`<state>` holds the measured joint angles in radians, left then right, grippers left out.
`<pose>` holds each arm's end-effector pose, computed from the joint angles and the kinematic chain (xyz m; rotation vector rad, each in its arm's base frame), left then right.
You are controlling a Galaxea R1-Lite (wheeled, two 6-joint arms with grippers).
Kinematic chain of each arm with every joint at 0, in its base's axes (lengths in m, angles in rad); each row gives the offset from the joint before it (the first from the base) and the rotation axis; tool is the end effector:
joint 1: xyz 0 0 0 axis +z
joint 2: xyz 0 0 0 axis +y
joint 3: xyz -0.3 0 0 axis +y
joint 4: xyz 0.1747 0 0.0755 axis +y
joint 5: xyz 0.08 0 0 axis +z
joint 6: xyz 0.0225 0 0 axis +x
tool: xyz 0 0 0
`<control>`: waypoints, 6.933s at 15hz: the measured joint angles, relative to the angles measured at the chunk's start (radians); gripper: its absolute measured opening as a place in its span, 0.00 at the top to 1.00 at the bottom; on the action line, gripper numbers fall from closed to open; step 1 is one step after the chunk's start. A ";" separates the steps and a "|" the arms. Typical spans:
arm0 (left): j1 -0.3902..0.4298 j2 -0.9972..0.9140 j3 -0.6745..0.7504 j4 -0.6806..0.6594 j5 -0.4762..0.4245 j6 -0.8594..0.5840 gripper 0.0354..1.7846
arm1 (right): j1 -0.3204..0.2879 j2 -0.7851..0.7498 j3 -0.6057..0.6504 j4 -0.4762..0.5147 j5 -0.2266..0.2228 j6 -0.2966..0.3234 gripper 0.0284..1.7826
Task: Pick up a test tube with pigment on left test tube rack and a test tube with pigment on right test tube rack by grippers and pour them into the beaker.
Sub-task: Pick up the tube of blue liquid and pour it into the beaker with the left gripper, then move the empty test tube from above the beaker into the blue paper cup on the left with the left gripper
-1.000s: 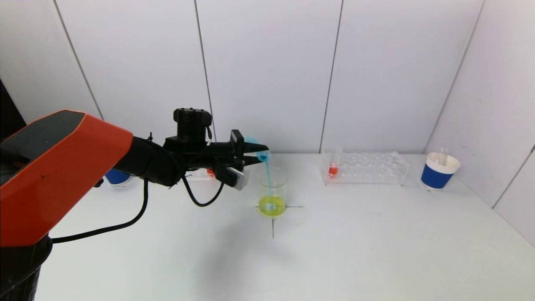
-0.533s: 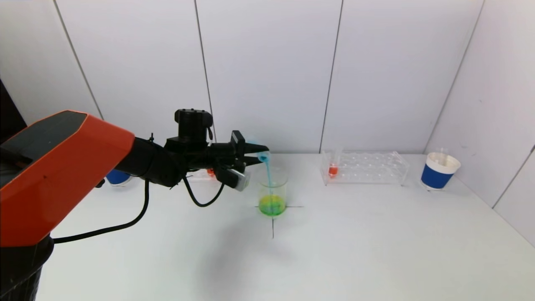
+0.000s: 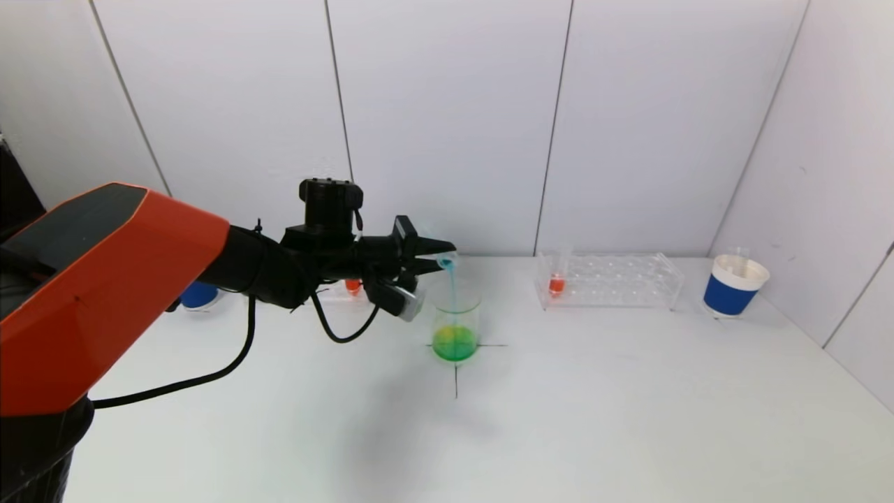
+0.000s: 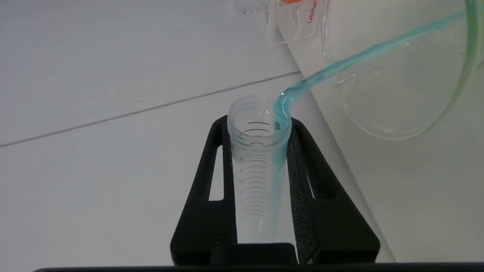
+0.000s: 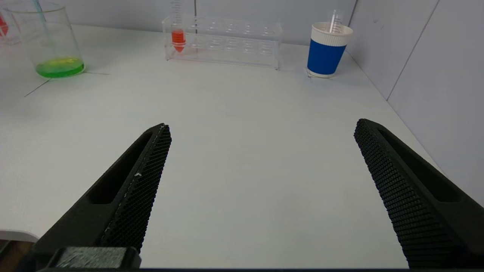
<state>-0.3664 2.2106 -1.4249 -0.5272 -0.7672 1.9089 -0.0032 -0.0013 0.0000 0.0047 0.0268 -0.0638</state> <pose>0.4136 -0.1754 0.1459 1.6119 -0.8724 -0.9917 -0.0229 0.0007 0.0750 -0.0637 0.0026 0.0237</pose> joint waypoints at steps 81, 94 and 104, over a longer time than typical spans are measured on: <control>0.594 -0.217 -0.393 0.620 0.745 -1.712 0.78 | 0.000 0.000 0.000 0.000 0.000 0.000 0.01; 0.654 -0.084 -0.370 0.479 0.746 -1.817 0.78 | 0.000 0.000 0.000 0.000 0.000 0.000 0.01; 0.669 0.066 -0.384 0.374 0.744 -1.818 0.78 | 0.000 0.000 0.000 0.000 0.000 0.000 0.01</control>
<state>0.3021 2.2764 -1.8089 -0.1534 -0.0230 0.0913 -0.0032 -0.0013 0.0000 0.0043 0.0264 -0.0638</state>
